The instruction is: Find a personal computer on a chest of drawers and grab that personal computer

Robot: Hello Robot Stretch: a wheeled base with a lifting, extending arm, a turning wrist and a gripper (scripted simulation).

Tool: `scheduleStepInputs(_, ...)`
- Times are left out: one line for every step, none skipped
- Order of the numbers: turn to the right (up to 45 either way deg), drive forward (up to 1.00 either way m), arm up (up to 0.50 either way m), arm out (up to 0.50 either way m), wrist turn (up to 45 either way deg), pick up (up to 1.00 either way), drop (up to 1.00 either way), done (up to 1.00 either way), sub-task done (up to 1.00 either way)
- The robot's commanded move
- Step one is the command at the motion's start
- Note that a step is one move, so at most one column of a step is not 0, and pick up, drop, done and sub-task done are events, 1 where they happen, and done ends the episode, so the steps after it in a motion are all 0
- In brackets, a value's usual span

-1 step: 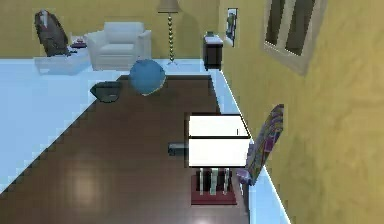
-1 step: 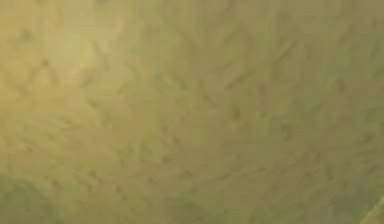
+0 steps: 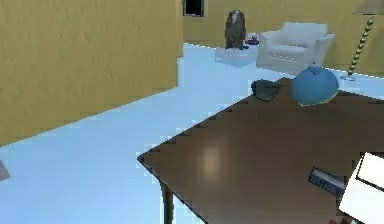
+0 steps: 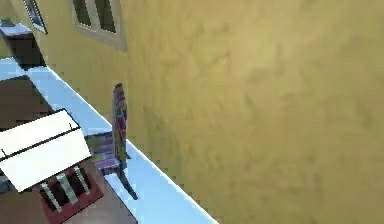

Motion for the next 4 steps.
scheduleStepInputs(-45.0, 0.00, 0.00, 0.00, 0.0, 0.00, 0.00, 0.00, 0.00)
scheduleStepInputs(-30.0, 0.00, 0.00, 0.00, 0.0, 0.00, 0.00, 0.00, 0.00)
scheduleStepInputs(0.0, 1.00, 0.00, 0.00, 0.0, 0.00, 0.00, 0.00, 0.00)
scheduleStepInputs(0.0, 0.70, 0.00, 0.00, 0.0, 0.00, 0.00, 0.00, 0.00)
